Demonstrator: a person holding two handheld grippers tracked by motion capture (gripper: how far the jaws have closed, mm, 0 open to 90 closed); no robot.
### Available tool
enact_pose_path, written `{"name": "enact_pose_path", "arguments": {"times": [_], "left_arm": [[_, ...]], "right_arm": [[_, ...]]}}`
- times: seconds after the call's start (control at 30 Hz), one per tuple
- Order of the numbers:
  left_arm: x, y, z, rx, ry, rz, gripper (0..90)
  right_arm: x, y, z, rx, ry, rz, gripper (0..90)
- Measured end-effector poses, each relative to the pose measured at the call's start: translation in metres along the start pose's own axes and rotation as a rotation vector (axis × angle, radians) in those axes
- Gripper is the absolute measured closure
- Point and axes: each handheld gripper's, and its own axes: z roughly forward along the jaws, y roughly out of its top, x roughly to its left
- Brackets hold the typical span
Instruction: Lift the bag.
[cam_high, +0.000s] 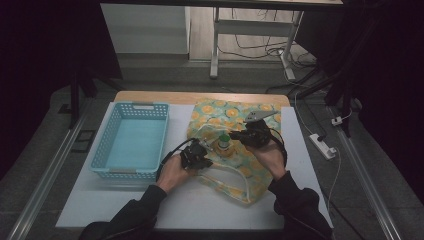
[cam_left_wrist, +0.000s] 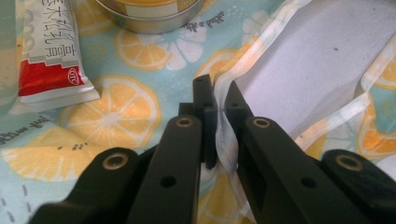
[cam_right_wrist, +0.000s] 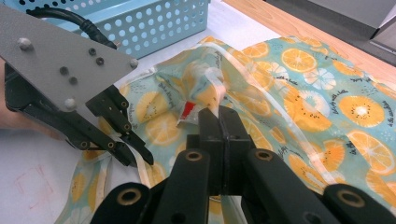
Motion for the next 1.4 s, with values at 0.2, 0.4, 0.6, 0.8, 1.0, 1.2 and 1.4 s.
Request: {"name": "enact_pose_path", "arguments": {"times": [0.2,0.4,0.6,0.8,1.0,1.2,1.4], "left_arm": [[-0.003,0.003,-0.006,-0.013,-0.003,-0.005,88.5],[-0.003,0.006,-0.014,-0.045,-0.039,-0.057,88.7],[0.0,0.008,-0.024,-0.083,-0.056,-0.068,88.7],[0.003,0.011,-0.031,-0.1,-0.072,-0.086,88.7],[0.006,0.013,-0.04,-0.132,-0.091,-0.109,88.8],[0.01,0.015,-0.051,-0.17,-0.113,-0.126,88.8],[0.013,0.019,-0.06,-0.173,-0.102,-0.137,88.8]], "right_arm": [[0.0,0.0,-0.001,-0.001,0.004,-0.007,90.0],[0.001,0.001,-0.003,-0.004,0.01,-0.02,90.0],[0.003,0.004,-0.006,-0.012,0.011,-0.026,90.0],[0.005,0.006,-0.007,-0.014,0.014,-0.028,90.0],[0.008,0.01,-0.009,-0.019,0.018,-0.032,90.0],[0.011,0.016,-0.012,-0.023,0.019,-0.041,90.0],[0.01,0.019,-0.014,-0.025,0.028,-0.036,90.0]]}}
